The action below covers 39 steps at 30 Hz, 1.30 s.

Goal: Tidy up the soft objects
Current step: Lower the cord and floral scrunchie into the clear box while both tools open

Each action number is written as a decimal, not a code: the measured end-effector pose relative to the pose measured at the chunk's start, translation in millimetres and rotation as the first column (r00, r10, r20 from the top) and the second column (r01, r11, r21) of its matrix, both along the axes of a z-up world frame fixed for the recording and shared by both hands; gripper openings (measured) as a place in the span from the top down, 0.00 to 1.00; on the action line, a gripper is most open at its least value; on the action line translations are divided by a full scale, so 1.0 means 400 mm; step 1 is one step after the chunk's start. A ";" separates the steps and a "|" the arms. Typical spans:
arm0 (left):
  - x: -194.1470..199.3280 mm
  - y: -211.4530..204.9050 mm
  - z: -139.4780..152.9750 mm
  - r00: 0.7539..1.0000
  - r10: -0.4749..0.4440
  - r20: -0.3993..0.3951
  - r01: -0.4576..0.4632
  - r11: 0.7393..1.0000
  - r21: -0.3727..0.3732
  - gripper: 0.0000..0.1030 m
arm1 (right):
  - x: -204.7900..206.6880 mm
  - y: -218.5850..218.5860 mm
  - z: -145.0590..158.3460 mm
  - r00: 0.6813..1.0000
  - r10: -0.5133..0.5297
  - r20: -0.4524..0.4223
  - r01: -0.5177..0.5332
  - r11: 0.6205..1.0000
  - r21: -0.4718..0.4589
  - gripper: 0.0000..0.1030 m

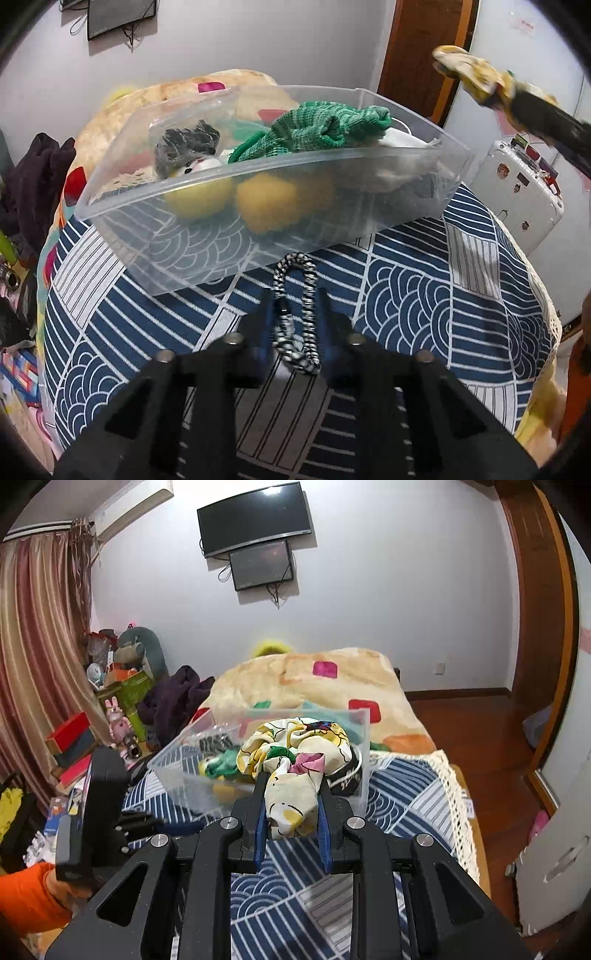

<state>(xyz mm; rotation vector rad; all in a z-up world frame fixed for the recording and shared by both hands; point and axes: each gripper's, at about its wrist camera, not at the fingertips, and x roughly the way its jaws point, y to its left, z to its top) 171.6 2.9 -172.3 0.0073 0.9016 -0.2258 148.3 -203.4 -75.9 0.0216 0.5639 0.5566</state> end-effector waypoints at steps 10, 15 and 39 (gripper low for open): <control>-0.085 0.025 0.086 0.992 -0.022 0.123 0.020 1.000 0.017 0.86 | 0.030 0.003 0.001 1.000 -0.024 0.009 0.024 1.000 -0.017 0.80; -0.091 0.042 0.171 0.978 0.000 0.207 0.001 1.000 -0.005 0.86 | 0.043 0.010 0.008 0.999 -0.038 0.008 0.039 0.999 -0.017 0.80; 0.131 0.061 0.142 0.977 0.108 0.183 -0.108 0.994 -0.014 0.66 | 0.120 0.109 -0.085 0.995 0.000 -0.098 -0.014 0.990 -0.143 0.55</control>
